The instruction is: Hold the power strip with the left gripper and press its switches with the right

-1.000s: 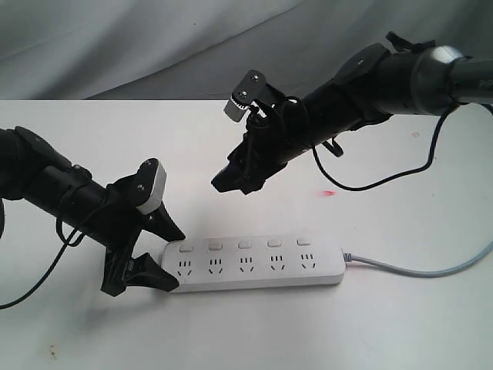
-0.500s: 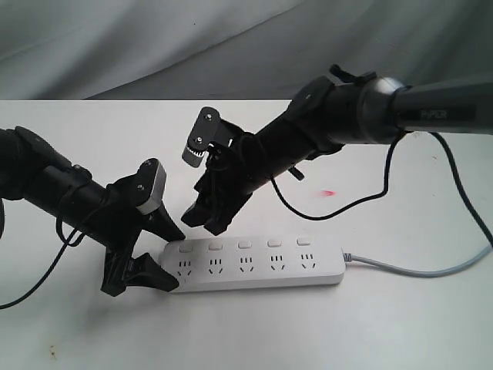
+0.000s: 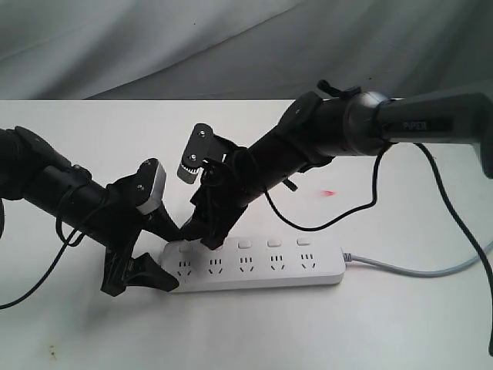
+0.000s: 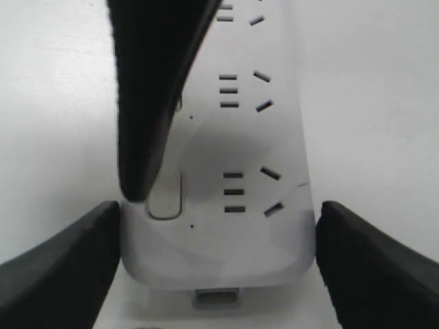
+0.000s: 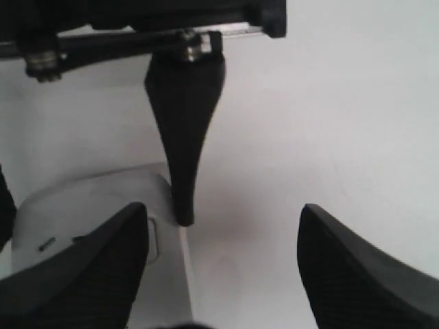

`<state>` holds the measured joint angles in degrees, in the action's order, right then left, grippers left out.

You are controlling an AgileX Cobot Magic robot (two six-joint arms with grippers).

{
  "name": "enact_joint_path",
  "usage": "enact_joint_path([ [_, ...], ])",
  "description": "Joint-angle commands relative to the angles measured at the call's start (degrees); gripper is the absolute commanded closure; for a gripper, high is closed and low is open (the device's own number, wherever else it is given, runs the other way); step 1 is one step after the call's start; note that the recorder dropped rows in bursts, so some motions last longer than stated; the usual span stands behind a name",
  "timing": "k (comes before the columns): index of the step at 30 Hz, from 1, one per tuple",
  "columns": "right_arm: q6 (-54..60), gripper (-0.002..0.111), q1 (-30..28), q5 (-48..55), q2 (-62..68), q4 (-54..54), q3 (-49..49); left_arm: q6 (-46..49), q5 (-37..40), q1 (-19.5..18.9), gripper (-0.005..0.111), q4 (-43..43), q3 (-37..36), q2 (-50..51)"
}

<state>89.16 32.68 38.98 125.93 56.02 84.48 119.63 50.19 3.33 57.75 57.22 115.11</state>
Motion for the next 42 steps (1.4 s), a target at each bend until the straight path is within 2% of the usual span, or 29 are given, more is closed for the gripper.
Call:
enact_joint_path([
  [1,1.0,0.049,1.2,-2.5,-0.2,0.3,0.3,0.3,0.0,0.3,0.062,0.8,0.4,0.1],
  [15,0.3,0.049,1.2,-2.5,1.8,-0.6,0.3,0.3,0.0,0.3,0.062,0.8,0.4,0.1],
  [22,-5.3,0.049,1.2,-2.5,1.8,-8.8,0.3,0.3,0.0,0.3,0.062,0.8,0.4,0.1],
  [42,-7.5,0.049,2.2,-1.9,5.5,-9.6,0.3,0.3,0.0,0.3,0.062,0.8,0.4,0.1],
])
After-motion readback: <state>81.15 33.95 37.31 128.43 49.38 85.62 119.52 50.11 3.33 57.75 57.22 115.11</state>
